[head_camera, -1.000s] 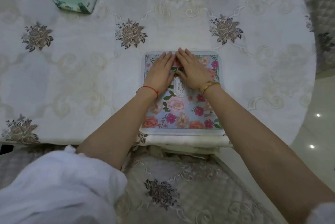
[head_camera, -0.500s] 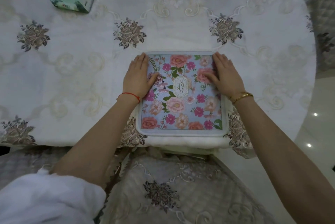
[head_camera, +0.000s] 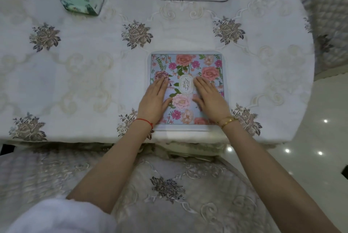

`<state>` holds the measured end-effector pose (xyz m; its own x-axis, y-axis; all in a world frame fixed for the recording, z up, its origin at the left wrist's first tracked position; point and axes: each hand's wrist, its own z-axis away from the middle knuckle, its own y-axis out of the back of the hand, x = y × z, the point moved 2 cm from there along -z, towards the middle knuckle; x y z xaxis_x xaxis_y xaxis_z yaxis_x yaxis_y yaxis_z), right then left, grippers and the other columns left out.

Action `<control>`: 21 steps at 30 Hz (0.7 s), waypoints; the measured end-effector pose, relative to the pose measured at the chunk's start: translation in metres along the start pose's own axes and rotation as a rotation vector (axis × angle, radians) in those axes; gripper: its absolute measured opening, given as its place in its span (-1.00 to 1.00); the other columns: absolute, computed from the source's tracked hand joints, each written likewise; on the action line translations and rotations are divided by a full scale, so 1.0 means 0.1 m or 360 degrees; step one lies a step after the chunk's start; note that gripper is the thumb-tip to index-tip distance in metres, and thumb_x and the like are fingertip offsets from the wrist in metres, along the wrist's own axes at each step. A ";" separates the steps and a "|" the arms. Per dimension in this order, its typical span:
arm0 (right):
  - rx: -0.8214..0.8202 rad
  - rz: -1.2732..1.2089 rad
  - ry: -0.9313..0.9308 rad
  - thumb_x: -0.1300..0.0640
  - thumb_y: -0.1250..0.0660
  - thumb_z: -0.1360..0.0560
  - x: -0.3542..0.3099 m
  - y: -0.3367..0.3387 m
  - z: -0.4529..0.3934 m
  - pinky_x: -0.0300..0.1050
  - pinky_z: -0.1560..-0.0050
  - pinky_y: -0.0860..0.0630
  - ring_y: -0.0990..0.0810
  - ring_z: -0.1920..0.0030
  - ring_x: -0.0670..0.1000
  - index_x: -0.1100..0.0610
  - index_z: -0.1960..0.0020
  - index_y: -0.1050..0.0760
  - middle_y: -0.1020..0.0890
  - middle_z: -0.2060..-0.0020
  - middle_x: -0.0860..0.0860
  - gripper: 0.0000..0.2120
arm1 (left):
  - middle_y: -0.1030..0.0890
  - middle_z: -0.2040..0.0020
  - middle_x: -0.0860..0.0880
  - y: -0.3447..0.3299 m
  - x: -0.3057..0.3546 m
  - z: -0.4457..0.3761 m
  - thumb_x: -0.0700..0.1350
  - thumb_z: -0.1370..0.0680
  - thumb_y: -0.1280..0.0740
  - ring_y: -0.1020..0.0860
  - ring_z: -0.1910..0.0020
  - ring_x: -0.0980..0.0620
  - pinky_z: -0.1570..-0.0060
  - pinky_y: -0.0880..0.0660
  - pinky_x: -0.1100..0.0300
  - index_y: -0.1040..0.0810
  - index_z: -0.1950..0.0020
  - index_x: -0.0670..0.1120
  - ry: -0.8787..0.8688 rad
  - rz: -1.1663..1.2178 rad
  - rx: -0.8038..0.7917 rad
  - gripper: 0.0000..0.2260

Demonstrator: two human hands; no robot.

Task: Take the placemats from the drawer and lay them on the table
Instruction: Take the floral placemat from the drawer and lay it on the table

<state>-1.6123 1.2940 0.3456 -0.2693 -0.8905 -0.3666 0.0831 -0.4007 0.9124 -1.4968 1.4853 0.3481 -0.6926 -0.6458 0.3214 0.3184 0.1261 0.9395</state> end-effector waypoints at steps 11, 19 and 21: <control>0.0086 -0.0110 -0.0210 -0.09 -0.12 -0.61 -0.01 0.09 0.66 -0.06 -0.53 0.14 0.14 -0.55 0.01 0.11 -0.56 0.06 0.03 -0.55 0.01 -0.36 | -0.05 -0.58 -0.09 0.07 -0.01 0.55 0.10 -0.64 -0.09 0.02 -0.56 -0.03 -0.53 0.10 0.10 -0.03 -0.57 -0.13 0.0043 -0.0006 -0.0043 -0.43; -0.0012 -0.0137 -0.0097 -0.11 -0.05 -0.63 -0.55 -0.32 0.76 -0.03 -0.54 0.09 0.11 -0.55 -0.01 0.10 -0.56 0.06 0.00 -0.55 -0.01 -0.39 | 0.02 -0.59 -0.03 -0.19 0.35 0.77 0.12 -0.64 -0.07 0.07 -0.57 0.01 -0.54 0.06 0.03 0.04 -0.58 -0.08 0.0014 -0.0005 -0.0184 -0.42; 0.0024 -0.0142 -0.0112 -0.12 -0.05 -0.63 -0.42 -0.29 0.86 -0.01 -0.54 0.08 0.10 -0.55 -0.03 0.07 -0.56 0.04 -0.01 -0.55 -0.02 -0.40 | 0.03 -0.59 -0.04 -0.18 0.27 0.81 0.11 -0.65 -0.05 0.08 -0.57 0.01 -0.54 0.09 0.06 0.06 -0.58 -0.07 0.0007 -0.0041 -0.0176 -0.43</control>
<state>-1.6860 1.3613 0.3501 -0.3416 -0.8340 -0.4332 0.0418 -0.4740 0.8796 -1.5733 1.5265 0.3493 -0.6985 -0.6513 0.2965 0.3703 0.0256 0.9286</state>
